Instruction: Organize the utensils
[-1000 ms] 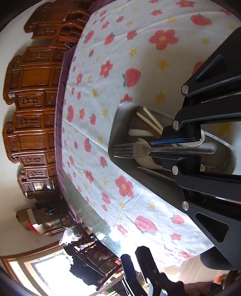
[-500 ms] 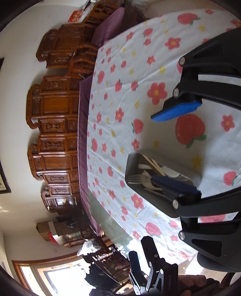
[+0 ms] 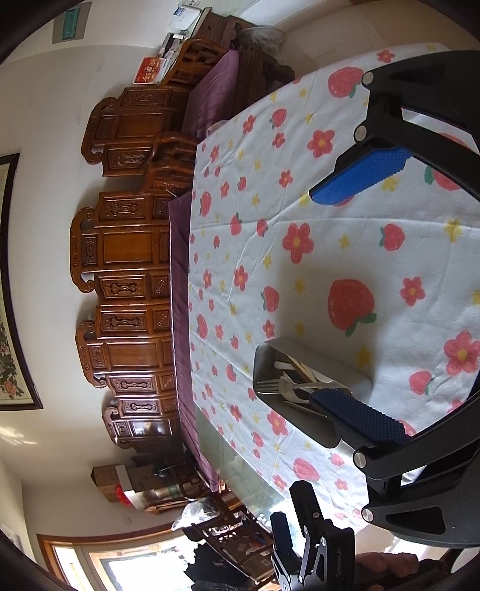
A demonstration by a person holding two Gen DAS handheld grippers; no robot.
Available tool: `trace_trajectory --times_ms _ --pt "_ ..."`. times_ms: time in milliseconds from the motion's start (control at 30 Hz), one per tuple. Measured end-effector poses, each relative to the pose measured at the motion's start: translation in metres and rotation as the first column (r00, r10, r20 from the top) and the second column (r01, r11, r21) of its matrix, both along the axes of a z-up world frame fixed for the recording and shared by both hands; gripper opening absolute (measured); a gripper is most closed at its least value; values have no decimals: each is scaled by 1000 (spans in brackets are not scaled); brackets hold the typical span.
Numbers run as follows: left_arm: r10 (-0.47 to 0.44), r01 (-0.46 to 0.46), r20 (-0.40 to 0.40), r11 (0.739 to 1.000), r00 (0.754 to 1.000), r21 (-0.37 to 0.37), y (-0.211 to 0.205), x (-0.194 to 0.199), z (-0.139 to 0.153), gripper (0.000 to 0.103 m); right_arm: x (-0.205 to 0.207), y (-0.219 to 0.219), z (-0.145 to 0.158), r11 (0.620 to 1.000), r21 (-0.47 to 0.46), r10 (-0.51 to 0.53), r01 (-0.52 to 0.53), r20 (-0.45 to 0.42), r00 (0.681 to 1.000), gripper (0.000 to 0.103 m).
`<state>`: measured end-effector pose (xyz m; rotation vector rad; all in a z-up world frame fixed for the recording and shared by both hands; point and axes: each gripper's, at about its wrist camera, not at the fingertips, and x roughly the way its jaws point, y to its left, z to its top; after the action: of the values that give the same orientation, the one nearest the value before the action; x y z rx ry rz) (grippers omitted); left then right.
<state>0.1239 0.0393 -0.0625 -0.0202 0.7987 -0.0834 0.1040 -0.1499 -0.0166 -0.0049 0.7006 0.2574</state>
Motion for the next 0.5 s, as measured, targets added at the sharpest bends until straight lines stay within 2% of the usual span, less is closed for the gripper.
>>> trace_trajectory --times_ms 233,333,500 --pt "-11 10 29 1000 1000 19 -19 -20 9 95 -21 -18 10 999 -2 -38 38 23 999 100" --pt "-3 0 66 999 998 45 -26 -29 21 95 -27 -24 20 999 4 -49 49 43 998 100" --pt "-11 6 117 999 993 40 -32 -40 45 95 -34 -27 40 998 12 -60 60 79 995 100"
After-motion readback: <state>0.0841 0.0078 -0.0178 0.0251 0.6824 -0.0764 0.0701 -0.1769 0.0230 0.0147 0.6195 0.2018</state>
